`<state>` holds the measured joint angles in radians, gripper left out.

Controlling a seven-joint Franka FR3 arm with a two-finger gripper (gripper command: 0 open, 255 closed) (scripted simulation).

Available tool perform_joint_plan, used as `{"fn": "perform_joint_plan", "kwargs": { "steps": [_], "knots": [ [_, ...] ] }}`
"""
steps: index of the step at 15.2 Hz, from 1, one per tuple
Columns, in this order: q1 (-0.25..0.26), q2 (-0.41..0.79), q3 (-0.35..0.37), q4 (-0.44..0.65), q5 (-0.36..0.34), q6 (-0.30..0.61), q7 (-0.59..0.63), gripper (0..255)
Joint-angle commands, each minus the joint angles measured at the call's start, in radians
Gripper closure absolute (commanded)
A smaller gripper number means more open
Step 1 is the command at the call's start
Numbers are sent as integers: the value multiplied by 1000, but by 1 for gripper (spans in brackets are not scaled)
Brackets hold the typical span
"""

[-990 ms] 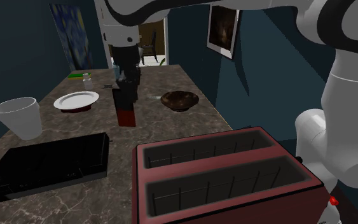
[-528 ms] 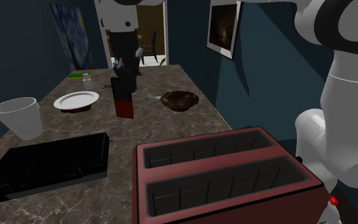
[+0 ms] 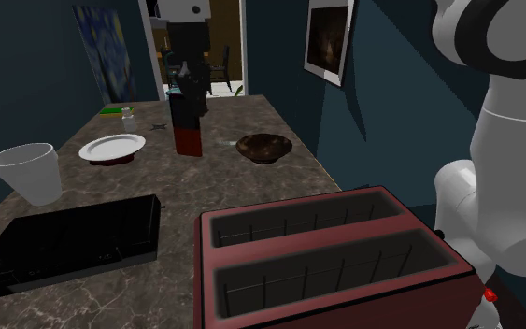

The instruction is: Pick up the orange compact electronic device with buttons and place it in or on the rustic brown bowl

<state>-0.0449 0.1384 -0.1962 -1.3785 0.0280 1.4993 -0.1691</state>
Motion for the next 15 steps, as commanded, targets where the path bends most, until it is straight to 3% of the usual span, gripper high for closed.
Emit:
{"fn": "perform_joint_plan", "kwargs": {
  "steps": [1,8,15],
  "knots": [
    [-22,-32,-17,-35,-5,3,-40,255],
    [-104,-84,-86,-62,-14,-22,-192,255],
    [-192,-81,-165,-19,-11,-62,-359,255]
  ]
}}
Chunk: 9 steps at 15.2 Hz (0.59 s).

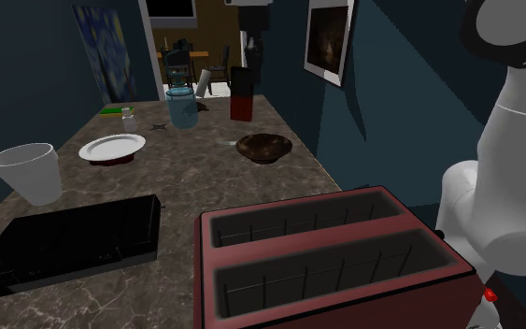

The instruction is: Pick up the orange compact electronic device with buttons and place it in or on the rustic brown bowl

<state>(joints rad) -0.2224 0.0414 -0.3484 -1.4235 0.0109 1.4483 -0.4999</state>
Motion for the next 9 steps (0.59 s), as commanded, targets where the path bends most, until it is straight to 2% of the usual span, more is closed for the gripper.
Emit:
{"fn": "perform_joint_plan", "kwargs": {
  "steps": [1,7,9],
  "knots": [
    [-28,22,-25,38,8,-18,-53,255],
    [-116,79,-92,136,35,-65,-200,255],
    [-111,62,-89,87,27,-31,-196,255]
  ]
}}
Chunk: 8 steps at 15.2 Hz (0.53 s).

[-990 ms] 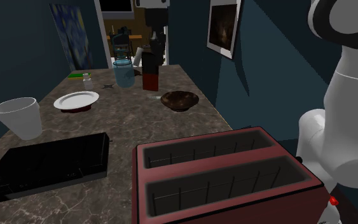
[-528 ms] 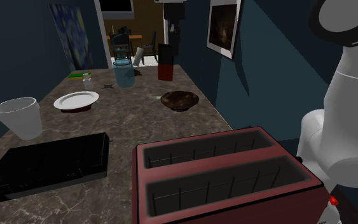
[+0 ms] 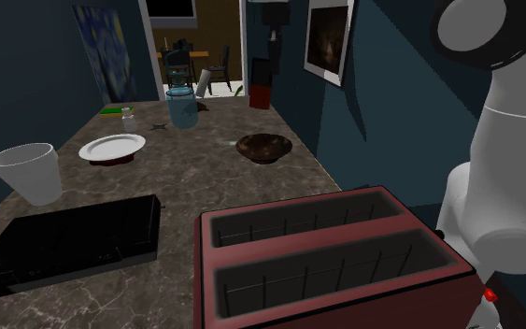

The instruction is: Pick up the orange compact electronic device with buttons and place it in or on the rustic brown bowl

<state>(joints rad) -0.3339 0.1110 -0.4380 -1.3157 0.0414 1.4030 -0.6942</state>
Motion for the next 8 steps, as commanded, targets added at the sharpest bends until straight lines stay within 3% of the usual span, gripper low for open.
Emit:
{"fn": "perform_joint_plan", "kwargs": {
  "steps": [1,8],
  "knots": [
    [3,-15,1,-44,-7,30,1,255],
    [14,-57,7,-191,-25,139,13,255]
  ]
}}
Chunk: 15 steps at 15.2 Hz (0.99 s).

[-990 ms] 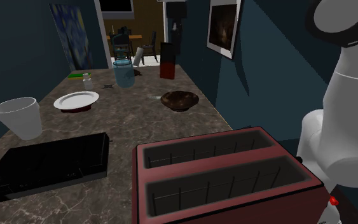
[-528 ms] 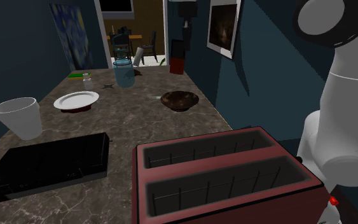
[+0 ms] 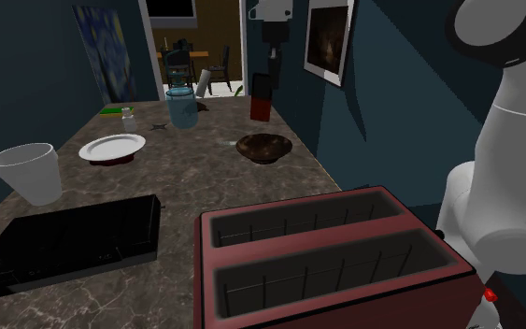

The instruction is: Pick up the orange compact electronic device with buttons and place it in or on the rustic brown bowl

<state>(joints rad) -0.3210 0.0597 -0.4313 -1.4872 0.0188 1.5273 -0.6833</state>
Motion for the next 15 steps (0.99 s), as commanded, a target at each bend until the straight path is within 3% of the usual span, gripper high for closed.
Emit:
{"fn": "perform_joint_plan", "kwargs": {
  "steps": [1,15],
  "knots": [
    [2,-10,1,-38,-4,30,3,255],
    [8,-40,6,-237,-16,202,12,255]
  ]
}}
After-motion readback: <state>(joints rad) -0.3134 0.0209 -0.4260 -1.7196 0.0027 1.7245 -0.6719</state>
